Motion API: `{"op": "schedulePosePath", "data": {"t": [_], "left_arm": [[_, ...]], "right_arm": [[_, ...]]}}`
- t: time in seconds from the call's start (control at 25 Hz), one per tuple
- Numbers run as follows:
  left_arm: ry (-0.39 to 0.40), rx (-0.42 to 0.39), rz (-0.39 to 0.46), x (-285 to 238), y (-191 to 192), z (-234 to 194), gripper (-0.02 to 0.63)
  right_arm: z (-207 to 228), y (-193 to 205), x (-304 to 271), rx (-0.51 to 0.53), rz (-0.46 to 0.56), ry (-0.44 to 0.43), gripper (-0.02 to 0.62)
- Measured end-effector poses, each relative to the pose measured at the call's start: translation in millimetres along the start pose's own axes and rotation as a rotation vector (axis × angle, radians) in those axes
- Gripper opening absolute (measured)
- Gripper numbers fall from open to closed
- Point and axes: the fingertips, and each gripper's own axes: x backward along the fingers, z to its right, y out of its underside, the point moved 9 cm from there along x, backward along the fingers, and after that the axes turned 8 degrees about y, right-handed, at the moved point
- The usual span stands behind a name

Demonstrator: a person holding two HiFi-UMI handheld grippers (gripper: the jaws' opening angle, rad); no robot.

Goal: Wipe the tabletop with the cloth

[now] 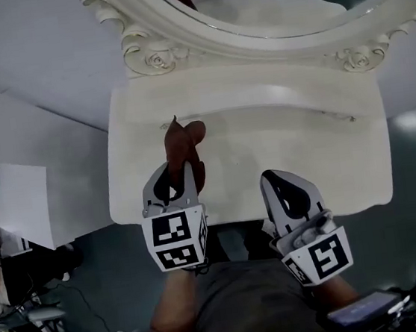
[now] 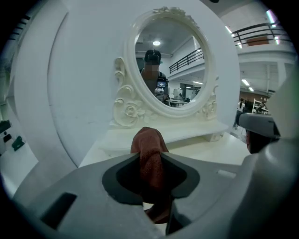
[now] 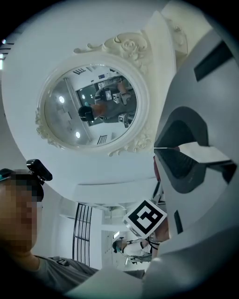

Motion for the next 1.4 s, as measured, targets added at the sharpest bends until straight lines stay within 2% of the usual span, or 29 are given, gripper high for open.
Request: {"op": "schedulePosePath", "data": {"t": [0.24,0.56,0.92,1.4], "left_arm": [[0.084,-0.051,-0.037,-51,5,65,0.100],[0.129,-0.053,-0.139,-114,35,102,0.100],[0.141,-0.044,-0.238,-148,63,107,0.100],[0.156,-0.021,-0.244,-149,71,86,0.100]], "right_arm": [[56,12,41,-0.011,-0.023,0.102,0.015],[108,39,67,-0.041,-0.098,0.202,0.015],[124,62,64,-0.061,-0.153,0.227,0.015],[108,68,43,-0.059,-0.185,0.207,0.015]]}}
